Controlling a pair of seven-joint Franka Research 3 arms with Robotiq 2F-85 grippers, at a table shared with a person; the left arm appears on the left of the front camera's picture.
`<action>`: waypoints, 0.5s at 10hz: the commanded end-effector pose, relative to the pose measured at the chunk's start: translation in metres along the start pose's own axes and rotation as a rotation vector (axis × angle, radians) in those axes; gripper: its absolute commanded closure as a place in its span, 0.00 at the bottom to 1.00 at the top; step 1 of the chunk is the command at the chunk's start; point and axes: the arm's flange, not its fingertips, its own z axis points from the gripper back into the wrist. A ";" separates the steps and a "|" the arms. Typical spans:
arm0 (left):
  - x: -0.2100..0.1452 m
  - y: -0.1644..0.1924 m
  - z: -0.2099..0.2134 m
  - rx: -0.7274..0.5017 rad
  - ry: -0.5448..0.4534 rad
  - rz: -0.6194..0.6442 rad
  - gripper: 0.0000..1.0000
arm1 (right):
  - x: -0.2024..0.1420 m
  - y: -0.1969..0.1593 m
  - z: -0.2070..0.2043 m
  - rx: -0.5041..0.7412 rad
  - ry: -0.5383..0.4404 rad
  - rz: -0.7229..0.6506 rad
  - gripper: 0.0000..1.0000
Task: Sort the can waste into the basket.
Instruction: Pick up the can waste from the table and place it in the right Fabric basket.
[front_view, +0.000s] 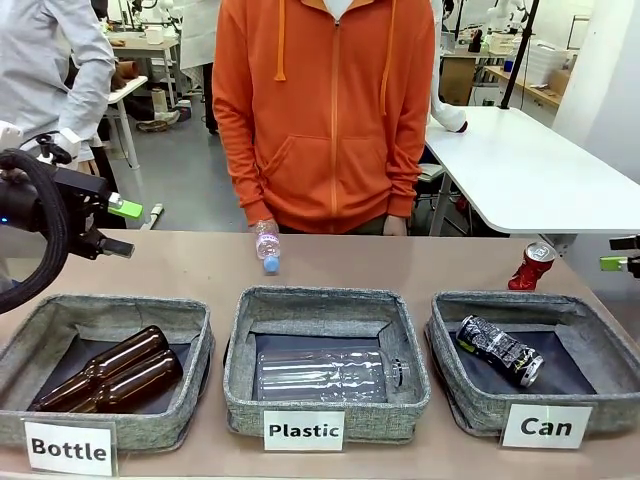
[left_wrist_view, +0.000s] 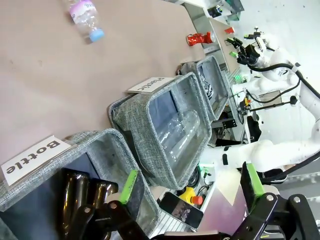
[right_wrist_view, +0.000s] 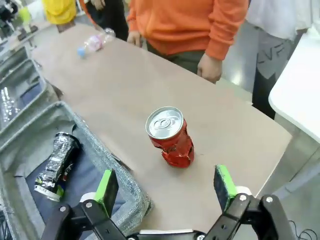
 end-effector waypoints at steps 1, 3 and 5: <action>-0.002 0.000 0.000 0.000 0.004 -0.017 0.00 | -0.003 0.009 0.004 0.093 0.030 -0.003 0.00; -0.002 0.000 0.000 0.000 0.004 -0.017 0.00 | -0.003 -0.008 -0.014 0.054 0.003 0.139 0.00; -0.002 0.000 0.000 0.000 0.004 -0.017 0.00 | -0.007 -0.032 -0.031 0.072 0.019 0.210 0.00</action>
